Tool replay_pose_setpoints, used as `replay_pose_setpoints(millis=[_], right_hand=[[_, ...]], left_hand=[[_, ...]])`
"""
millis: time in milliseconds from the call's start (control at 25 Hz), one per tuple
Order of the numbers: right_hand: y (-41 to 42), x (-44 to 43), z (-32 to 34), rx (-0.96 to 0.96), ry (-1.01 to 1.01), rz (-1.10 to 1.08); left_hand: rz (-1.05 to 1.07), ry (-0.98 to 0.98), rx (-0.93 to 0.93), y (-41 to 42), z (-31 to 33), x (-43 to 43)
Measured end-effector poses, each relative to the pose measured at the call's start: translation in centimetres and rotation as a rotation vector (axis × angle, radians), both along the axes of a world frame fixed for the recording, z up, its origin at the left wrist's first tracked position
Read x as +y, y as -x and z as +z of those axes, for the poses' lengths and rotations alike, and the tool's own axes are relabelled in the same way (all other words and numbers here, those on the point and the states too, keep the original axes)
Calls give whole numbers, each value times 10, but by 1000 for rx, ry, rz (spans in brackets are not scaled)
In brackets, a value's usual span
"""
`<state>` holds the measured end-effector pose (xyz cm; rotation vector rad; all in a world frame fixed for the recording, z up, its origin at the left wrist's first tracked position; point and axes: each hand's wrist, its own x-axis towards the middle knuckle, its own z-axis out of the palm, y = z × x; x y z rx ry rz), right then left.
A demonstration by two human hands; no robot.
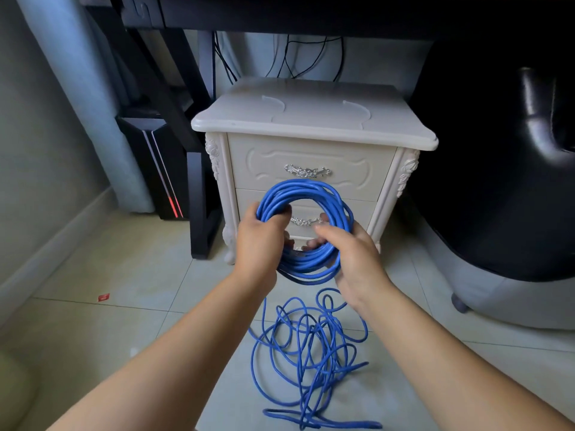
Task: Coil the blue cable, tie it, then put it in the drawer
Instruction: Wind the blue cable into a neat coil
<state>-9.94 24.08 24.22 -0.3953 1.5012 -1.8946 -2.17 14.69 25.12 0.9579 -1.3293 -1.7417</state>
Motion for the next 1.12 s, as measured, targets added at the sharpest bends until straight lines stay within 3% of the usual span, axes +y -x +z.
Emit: replay_pose_setpoints(millis=[160,320,520,600,680,800,1120], right_hand=[[14,-1,0,121,-125,-134],[26,1,11,321,-230,-113],[18,3,13,959,-516,138],[14,3,9,1087,-531,137],[14,3,7,1041,-488,77],[16,2,9,806,-435,-10],[28,11,11,266,-242,143]], left_hand=[[-176,-2,-103,-5,-2,5],[-263,295,-267,-12,4,-2],[-437,730,-433,-16,8,-7],[-461,834,-543,-15,6,-5],[-427,854,-551,-13,4,-3],[-363,742,-438,-9,3,-4],[-198,140,-159,-8,5,-9]])
